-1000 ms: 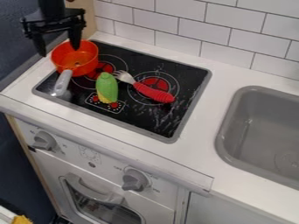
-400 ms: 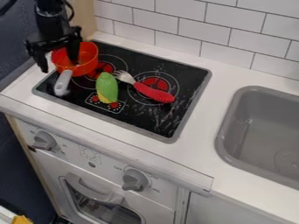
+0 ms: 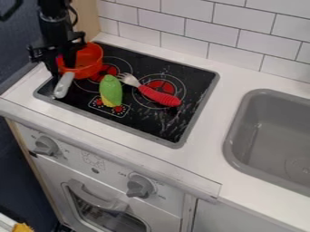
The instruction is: Moves the orange plastic bowl to the top right of the burner
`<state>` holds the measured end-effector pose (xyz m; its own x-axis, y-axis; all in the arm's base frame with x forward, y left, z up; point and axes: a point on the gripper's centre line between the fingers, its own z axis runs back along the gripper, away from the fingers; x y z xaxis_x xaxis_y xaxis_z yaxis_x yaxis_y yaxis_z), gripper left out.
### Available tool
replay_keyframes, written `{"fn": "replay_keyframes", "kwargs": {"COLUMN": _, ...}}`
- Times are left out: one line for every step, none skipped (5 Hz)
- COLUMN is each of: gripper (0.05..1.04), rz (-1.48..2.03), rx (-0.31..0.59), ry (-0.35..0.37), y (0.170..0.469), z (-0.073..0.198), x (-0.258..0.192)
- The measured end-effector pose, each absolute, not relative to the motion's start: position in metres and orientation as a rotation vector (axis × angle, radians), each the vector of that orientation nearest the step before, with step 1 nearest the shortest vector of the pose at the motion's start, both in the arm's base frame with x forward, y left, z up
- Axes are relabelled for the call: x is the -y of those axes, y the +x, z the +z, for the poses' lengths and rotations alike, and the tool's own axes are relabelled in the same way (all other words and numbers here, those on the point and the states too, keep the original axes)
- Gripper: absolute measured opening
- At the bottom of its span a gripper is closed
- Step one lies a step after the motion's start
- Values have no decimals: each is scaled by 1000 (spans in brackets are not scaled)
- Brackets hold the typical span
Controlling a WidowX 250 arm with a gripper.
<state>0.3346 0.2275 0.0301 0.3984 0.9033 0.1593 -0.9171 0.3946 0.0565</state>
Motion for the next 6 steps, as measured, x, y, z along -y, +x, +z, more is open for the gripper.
{"fn": "replay_keyframes", "kwargs": {"gripper": 152, "rz": 1169, "rx": 87, "ry": 136, "y": 331, "z": 30, "x": -226}}
{"fn": "replay_keyframes", "kwargs": {"gripper": 83, "rz": 1189, "rx": 84, "ry": 100, "y": 330, "z": 29, "x": -227}}
{"fn": "replay_keyframes", "kwargs": {"gripper": 82, "rz": 1212, "rx": 75, "ry": 63, "y": 330, "z": 37, "x": -223}}
{"fn": "replay_keyframes", "kwargs": {"gripper": 74, "rz": 1241, "rx": 117, "ry": 35, "y": 329, "z": 64, "x": -222}}
{"fn": "replay_keyframes", "kwargs": {"gripper": 73, "rz": 1253, "rx": 158, "ry": 50, "y": 326, "z": 90, "x": -217}}
{"fn": "replay_keyframes", "kwargs": {"gripper": 73, "rz": 1227, "rx": 195, "ry": 16, "y": 326, "z": 108, "x": -195}}
